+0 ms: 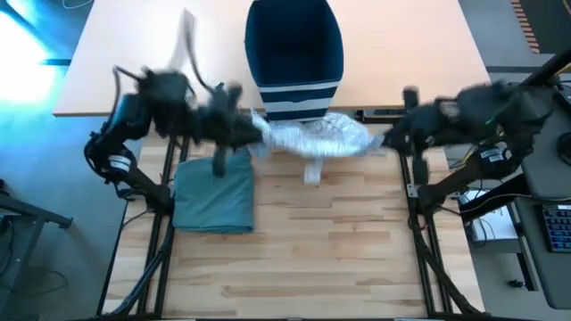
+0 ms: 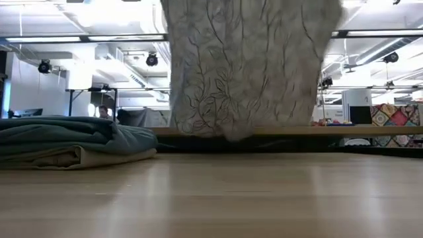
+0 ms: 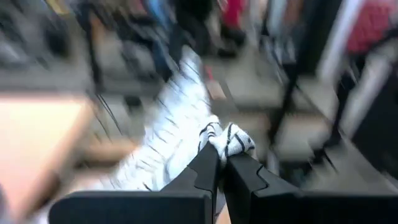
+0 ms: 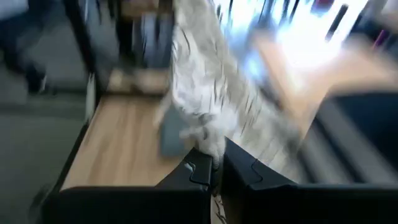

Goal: Fold Laundry from Bin
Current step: Fold the white shirt

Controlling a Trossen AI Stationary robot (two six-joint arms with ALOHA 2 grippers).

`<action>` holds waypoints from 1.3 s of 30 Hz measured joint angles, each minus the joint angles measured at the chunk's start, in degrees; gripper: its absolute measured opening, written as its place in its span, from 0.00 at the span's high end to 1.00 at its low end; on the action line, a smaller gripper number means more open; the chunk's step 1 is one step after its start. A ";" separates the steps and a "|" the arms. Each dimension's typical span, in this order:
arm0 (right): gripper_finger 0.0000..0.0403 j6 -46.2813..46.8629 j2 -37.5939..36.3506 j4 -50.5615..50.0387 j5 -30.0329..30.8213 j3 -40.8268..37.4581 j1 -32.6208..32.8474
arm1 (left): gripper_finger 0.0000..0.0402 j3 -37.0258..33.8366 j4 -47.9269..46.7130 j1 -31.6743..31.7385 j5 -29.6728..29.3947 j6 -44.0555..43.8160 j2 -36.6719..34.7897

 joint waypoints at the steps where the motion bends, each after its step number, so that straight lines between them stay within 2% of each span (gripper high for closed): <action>1: 0.98 2.93 0.26 -2.51 0.92 -1.59 2.43 | 1.00 -0.91 -2.68 -2.20 -0.06 -1.04 0.19; 4: 0.98 13.60 0.98 -5.14 3.47 -9.66 10.67 | 1.00 -6.66 -7.49 -9.67 -2.15 -5.93 1.55; 8: 0.98 27.37 2.02 0.04 4.71 -23.83 22.31 | 1.00 -19.41 -5.61 -20.33 -2.44 -15.22 2.36; 14: 0.98 46.87 4.60 20.75 3.04 -41.51 36.95 | 1.00 -39.94 12.26 -33.80 -2.09 -31.34 2.81; 17: 0.98 54.44 6.94 29.33 0.92 -45.48 40.89 | 1.00 -46.60 24.33 -37.04 -1.65 -39.41 2.76; 19: 0.98 58.88 7.89 30.67 0.73 -45.44 42.14 | 1.00 -48.81 28.22 -37.95 -1.77 -42.53 2.75; 23: 0.98 63.19 9.83 26.90 0.80 -45.43 42.88 | 1.00 -49.99 26.72 -37.62 -3.16 -42.89 2.71; 29: 0.98 67.24 9.92 5.23 3.97 -47.36 41.05 | 1.00 -50.42 11.35 -30.75 -9.30 -35.62 2.62; 32: 0.98 66.53 9.67 -1.98 5.31 -50.88 38.57 | 1.00 -52.41 9.25 -25.50 -9.89 -31.04 2.62; 35: 0.98 61.78 7.81 -3.00 5.97 -55.89 35.11 | 1.00 -55.82 9.36 -20.24 -9.55 -26.76 3.07; 39: 0.98 54.65 6.11 0.58 7.09 -64.30 29.18 | 1.00 -60.92 10.55 -14.07 -8.50 -22.85 3.28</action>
